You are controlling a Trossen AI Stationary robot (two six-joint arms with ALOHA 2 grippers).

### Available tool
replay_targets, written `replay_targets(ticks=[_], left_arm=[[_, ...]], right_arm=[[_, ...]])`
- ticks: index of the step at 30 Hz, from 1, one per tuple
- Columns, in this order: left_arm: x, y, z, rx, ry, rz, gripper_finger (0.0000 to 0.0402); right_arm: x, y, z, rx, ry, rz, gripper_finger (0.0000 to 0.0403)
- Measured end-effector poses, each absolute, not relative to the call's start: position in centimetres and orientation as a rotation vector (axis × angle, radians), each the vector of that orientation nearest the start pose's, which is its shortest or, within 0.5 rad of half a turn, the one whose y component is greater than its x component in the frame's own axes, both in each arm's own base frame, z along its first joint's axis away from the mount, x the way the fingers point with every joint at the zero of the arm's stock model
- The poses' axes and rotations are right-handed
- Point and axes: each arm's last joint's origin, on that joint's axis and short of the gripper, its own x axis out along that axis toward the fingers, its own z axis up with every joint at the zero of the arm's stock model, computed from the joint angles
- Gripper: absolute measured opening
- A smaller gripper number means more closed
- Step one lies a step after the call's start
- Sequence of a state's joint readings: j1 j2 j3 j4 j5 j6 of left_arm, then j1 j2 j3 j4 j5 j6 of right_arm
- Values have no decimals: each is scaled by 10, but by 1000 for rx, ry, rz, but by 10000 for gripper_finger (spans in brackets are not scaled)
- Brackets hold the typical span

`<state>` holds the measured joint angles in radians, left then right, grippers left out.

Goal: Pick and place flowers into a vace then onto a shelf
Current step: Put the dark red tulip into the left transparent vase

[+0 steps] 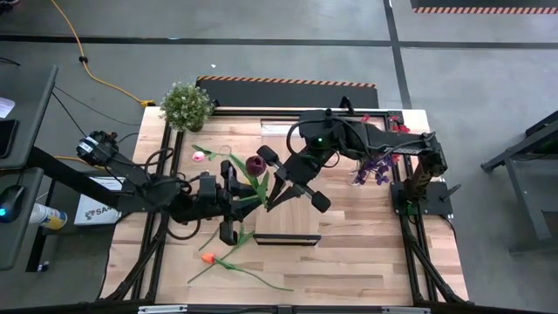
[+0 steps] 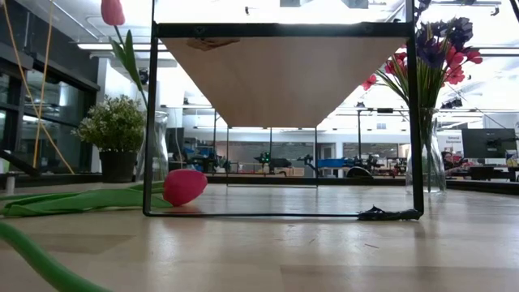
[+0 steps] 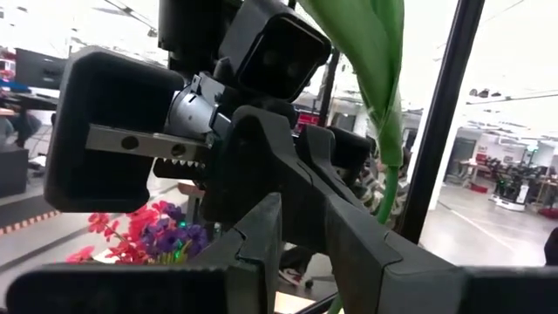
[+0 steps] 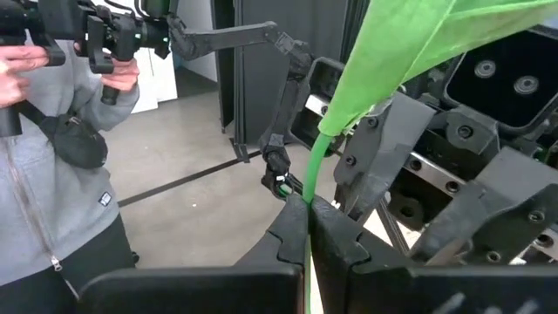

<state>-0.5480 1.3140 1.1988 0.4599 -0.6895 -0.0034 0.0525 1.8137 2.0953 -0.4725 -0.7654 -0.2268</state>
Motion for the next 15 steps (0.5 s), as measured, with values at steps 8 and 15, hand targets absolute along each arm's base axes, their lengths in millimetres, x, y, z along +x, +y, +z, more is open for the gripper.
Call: replay_targets(ticks=[8,15], left_arm=[[254,-137,419,-198,-262,136,124],[248,-139,420,-189,-245,139,125]], right_arm=[[387,33,468,-135,109,819,0],[384,27,467,-110,145,792,0]])
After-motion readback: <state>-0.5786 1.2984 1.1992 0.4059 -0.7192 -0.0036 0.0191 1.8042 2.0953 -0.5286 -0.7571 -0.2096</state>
